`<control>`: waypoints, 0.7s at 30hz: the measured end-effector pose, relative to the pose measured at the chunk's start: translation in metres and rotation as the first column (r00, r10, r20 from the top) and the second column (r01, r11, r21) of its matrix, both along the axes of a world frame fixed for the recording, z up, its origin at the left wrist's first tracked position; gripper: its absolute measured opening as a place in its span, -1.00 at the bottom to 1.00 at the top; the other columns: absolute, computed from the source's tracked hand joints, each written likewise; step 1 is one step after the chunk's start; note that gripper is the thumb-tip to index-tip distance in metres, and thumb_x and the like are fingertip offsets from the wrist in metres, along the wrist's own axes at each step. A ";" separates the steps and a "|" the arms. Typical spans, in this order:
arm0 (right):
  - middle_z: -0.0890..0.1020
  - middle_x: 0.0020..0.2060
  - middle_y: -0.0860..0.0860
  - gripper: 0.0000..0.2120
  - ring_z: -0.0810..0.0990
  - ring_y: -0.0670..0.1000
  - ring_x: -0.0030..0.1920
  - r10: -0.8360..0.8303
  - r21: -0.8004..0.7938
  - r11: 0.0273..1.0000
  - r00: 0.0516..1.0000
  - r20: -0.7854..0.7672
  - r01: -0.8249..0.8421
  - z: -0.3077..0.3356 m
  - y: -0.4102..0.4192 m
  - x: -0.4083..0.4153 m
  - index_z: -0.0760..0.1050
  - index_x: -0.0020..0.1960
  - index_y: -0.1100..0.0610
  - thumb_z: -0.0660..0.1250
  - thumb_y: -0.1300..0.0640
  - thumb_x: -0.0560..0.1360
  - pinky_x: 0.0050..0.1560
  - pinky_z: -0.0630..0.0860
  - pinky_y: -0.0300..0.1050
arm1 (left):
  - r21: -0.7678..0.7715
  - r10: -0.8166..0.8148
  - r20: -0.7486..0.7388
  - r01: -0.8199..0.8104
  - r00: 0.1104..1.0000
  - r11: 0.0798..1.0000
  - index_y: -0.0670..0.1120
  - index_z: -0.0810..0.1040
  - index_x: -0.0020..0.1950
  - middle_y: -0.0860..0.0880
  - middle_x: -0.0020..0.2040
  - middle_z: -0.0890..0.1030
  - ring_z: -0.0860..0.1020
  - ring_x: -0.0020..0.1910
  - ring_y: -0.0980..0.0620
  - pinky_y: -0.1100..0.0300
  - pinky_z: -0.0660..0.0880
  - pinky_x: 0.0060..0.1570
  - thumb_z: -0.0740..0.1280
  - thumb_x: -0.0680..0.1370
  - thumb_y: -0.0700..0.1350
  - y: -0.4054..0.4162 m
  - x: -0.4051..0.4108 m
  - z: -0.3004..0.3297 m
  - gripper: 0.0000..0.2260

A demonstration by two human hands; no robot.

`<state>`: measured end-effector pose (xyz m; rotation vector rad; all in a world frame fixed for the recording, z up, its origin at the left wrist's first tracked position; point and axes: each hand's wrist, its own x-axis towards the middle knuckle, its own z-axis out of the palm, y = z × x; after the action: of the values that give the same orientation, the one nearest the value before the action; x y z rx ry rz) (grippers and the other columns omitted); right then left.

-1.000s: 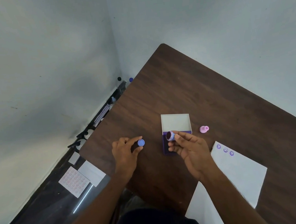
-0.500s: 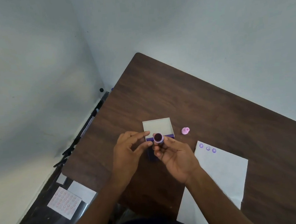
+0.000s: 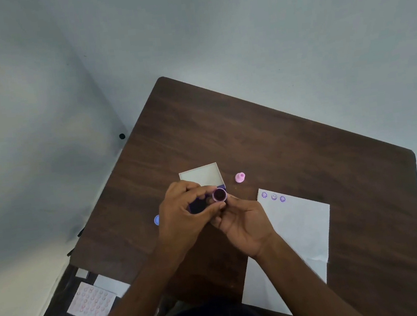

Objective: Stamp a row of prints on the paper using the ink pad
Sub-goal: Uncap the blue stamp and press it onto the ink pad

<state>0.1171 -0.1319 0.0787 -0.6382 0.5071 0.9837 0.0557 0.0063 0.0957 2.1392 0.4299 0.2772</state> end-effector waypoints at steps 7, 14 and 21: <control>0.44 0.28 0.31 -0.56 0.34 0.20 0.26 -0.004 0.085 0.996 0.999 -0.038 0.008 -0.002 -0.004 0.000 0.43 0.33 0.33 0.33 0.21 0.48 0.21 0.51 0.13 | 0.017 -0.011 0.009 0.011 1.000 1.000 -0.17 0.66 0.05 -0.10 -0.05 0.64 0.53 -0.05 0.02 0.37 0.44 -0.03 0.56 0.29 -0.03 -0.005 0.001 0.008 -0.61; 0.50 0.19 0.23 -0.56 0.46 0.06 0.06 0.017 0.232 0.973 0.999 -0.051 -0.005 -0.016 -0.004 -0.005 0.43 0.34 0.25 0.36 0.16 0.50 0.39 0.26 0.07 | 0.040 -0.026 -0.006 0.026 1.000 0.999 -0.22 0.66 0.04 -0.16 -0.05 0.65 0.54 -0.07 -0.02 0.17 0.54 -0.03 0.58 0.28 -0.07 -0.005 0.002 0.012 -0.60; 0.57 0.06 0.23 -0.57 0.60 0.05 -0.14 0.044 0.244 0.969 0.999 -0.007 -0.041 -0.025 -0.007 0.001 0.42 0.33 0.27 0.37 0.19 0.50 -0.03 0.54 -0.06 | 0.050 -0.049 0.001 0.049 0.999 0.998 -0.20 0.64 0.07 -0.16 -0.01 0.65 0.50 -0.01 0.04 0.31 0.43 0.05 0.51 0.30 0.02 -0.006 0.002 0.002 -0.56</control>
<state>0.1177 -0.1390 0.0537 -0.4241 0.3764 1.0712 0.0581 0.0003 0.0981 2.1945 0.3721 0.2653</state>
